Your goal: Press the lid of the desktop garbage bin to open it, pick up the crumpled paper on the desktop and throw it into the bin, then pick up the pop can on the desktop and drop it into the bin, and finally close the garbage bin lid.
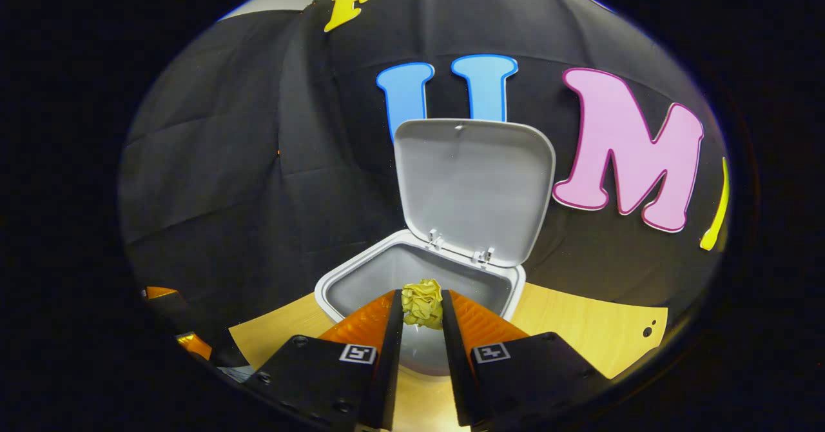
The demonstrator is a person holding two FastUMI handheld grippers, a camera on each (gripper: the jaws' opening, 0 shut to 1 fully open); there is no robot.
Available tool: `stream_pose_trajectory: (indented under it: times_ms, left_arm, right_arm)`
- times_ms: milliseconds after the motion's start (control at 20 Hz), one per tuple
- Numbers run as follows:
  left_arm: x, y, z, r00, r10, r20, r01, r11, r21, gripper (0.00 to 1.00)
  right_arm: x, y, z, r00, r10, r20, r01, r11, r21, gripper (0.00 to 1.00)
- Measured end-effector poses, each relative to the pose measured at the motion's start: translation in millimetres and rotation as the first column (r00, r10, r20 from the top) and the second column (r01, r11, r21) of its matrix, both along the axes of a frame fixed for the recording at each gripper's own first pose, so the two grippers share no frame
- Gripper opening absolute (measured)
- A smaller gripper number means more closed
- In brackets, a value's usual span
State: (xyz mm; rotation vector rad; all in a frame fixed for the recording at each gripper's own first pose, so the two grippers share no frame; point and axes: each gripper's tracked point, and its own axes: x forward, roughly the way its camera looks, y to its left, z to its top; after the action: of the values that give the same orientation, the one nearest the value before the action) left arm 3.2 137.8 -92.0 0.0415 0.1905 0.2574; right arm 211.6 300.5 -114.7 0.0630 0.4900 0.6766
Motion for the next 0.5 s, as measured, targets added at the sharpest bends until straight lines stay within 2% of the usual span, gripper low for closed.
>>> stream_pose_trajectory:
  times_ms: [100,150,250,300,350,500]
  left_arm:
    - [0.6,-1.7,-0.7,1.0,-0.006,0.006,0.006,1.0,-0.021,0.95]
    - [0.2,-2.1,-2.6,1.0,-0.016,0.009,0.016,0.999,-0.031,0.95]
    - [1.5,-4.3,-7.5,0.999,-0.039,0.006,0.039,0.998,-0.042,0.95]
    - [3.8,-6.7,-11.1,0.999,-0.053,0.001,0.053,0.998,-0.044,0.95]
    - [6.4,-11.5,-18.7,0.998,-0.067,-0.006,0.067,0.997,-0.049,0.95]
    - [16.3,-29.9,-42.0,0.993,-0.11,-0.034,0.107,0.991,-0.08,0.96]
  right_arm:
    - [3.1,2.7,-7.2,1.0,-0.004,0.003,0.004,1.0,-0.023,0.53]
    - [6.9,-1.1,-6.6,1.0,-0.022,0.017,0.023,0.999,-0.031,0.71]
    - [14.7,-14.6,-4.0,0.997,-0.063,0.047,0.066,0.997,-0.05,0.85]
    - [18.0,-23.3,-1.5,0.995,-0.083,0.059,0.086,0.995,-0.053,0.89]
    - [20.0,-35.4,2.4,0.992,-0.102,0.07,0.106,0.993,-0.05,0.98]
    - [28.5,-81.0,13.6,0.976,-0.18,0.124,0.187,0.981,-0.051,0.98]
